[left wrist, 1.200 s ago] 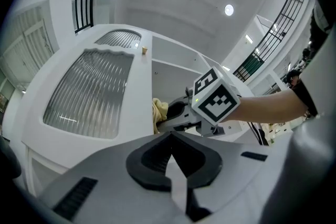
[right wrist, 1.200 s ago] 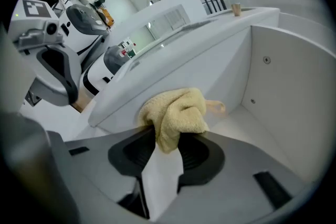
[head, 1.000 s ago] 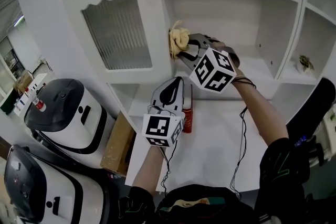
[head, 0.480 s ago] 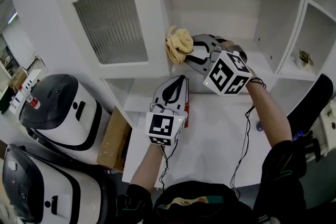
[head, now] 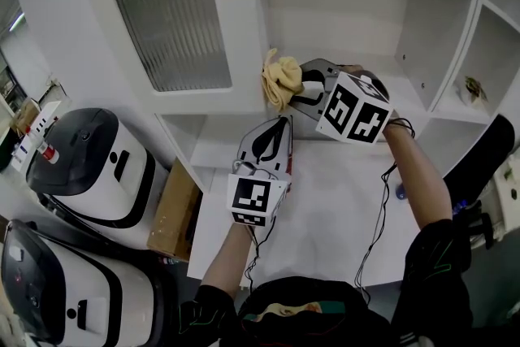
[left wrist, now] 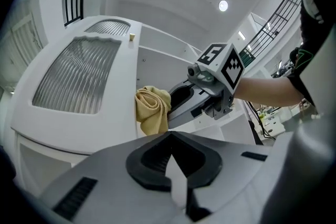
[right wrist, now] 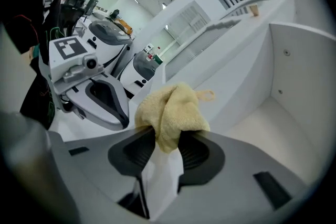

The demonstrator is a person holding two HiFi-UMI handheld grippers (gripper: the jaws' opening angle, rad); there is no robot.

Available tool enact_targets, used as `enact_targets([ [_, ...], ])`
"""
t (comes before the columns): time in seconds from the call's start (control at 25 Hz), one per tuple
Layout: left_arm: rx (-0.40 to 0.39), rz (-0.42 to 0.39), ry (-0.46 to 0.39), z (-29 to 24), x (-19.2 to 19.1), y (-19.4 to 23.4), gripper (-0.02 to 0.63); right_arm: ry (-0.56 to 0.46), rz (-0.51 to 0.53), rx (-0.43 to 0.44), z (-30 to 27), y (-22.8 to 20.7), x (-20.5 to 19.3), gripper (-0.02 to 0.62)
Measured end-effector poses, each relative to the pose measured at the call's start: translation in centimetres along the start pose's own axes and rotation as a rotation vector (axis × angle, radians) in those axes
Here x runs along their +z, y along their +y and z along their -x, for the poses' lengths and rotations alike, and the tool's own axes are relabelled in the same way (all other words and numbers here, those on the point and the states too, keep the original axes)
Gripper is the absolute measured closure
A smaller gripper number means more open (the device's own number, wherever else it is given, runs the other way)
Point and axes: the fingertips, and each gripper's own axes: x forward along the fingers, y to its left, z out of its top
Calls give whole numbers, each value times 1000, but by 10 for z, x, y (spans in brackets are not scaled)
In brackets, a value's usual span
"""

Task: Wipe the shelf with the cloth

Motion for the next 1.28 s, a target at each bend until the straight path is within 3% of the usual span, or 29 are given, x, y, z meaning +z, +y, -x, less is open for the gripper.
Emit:
enact_targets([
  [0.24,5,29,-2,6,-8,0,607,50,-36,7,-3,6,5,456],
  [0.56,9,74,31,19,-25,1,607,141,-108,-49,-23,19,-7,456],
  [0.96,-33,162,63,27,-41,-12,607,97,-325,-78,-26,21,-17,457],
  [1.28,-49,191,92,26,-52,-17,607,149,-335,-140,-17,18,-29,457],
])
